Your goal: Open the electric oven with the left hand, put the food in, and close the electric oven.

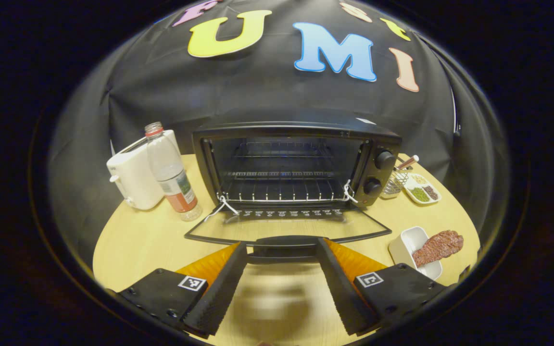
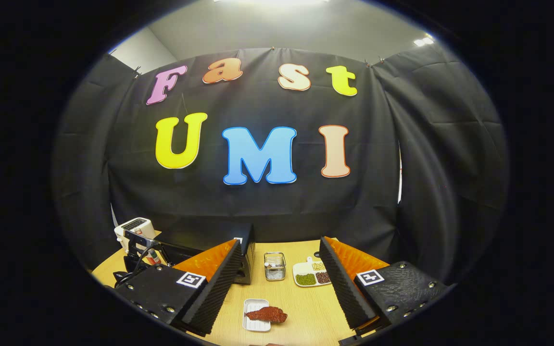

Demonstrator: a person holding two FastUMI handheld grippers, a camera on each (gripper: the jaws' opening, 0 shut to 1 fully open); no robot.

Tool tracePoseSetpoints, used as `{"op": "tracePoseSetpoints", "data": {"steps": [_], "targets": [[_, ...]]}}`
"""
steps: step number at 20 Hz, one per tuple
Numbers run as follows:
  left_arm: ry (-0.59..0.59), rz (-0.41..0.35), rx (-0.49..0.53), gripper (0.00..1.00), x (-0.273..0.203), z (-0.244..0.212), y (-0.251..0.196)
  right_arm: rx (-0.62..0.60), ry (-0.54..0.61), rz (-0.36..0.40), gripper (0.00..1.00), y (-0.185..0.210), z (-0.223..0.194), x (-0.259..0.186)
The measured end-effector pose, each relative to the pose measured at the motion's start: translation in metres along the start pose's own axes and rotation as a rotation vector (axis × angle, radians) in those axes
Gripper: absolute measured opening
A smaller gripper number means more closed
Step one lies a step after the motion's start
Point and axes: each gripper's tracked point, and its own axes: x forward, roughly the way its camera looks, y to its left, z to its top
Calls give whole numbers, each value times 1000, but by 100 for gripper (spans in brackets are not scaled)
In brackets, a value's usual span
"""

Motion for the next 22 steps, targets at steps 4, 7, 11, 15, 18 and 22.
{"op": "tracePoseSetpoints", "data": {"steps": [4,7,11,15,18,22], "targets": [[-61,11,-9,97,-12,15,8,27,26,-4,98,-6,-10,4],[-62,8,9,100,-2,22,5,40,38,2,98,-5,-13,5],[-13,7,46,100,16,13,-5,27,39,8,98,-4,-14,5],[7,1,55,97,25,4,-7,22,49,0,98,-9,-20,2],[13,-3,61,100,30,-5,-8,32,79,-4,98,-13,-31,2],[26,-2,80,100,36,-18,-7,39,105,-11,98,-20,-40,5]]}}
